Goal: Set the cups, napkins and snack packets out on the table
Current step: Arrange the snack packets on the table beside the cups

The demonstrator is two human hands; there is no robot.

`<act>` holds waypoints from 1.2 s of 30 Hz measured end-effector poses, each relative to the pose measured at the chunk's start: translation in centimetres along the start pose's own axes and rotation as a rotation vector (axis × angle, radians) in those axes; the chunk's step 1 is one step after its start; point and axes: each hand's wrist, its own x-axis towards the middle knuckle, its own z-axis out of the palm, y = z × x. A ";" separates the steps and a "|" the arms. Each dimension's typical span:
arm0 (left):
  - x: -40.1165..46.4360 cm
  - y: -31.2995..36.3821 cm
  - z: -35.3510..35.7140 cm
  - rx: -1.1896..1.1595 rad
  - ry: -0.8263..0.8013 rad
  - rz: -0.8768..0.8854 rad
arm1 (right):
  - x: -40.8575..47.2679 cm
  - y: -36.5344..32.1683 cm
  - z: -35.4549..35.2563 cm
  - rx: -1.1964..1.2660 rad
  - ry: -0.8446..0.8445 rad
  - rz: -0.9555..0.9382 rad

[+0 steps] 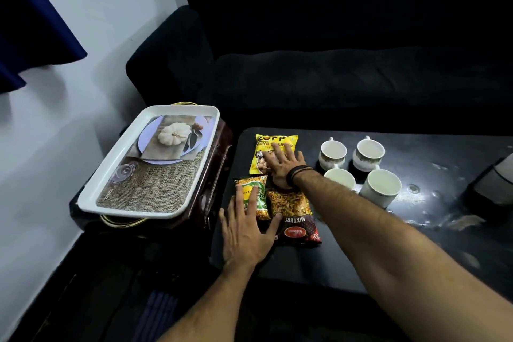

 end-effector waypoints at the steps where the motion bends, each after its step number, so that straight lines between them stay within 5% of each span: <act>1: 0.0 0.0 0.0 -0.003 -0.001 -0.001 | 0.1 -0.2 -0.2 0.020 0.069 -0.020; 3: 0.0 0.0 0.0 -0.006 -0.003 -0.001 | 0.2 -0.7 -0.5 0.074 0.192 -0.028; 8: 0.0 0.0 0.1 0.009 -0.006 0.013 | 1.2 -1.2 0.4 0.060 -0.002 0.076; 16: 0.1 -0.1 0.2 0.017 0.001 0.009 | 2.1 0.9 -0.9 0.008 -0.020 0.066; 22: -0.2 0.2 -0.2 0.017 0.003 0.001 | -3.7 -2.7 -0.8 0.365 0.427 0.036; 26: -0.4 0.2 -0.7 0.041 -0.034 0.014 | -10.5 -4.2 2.8 0.315 0.688 0.020; 36: -0.3 0.2 -0.6 0.025 0.000 0.021 | -12.5 -2.8 7.3 0.127 0.543 0.100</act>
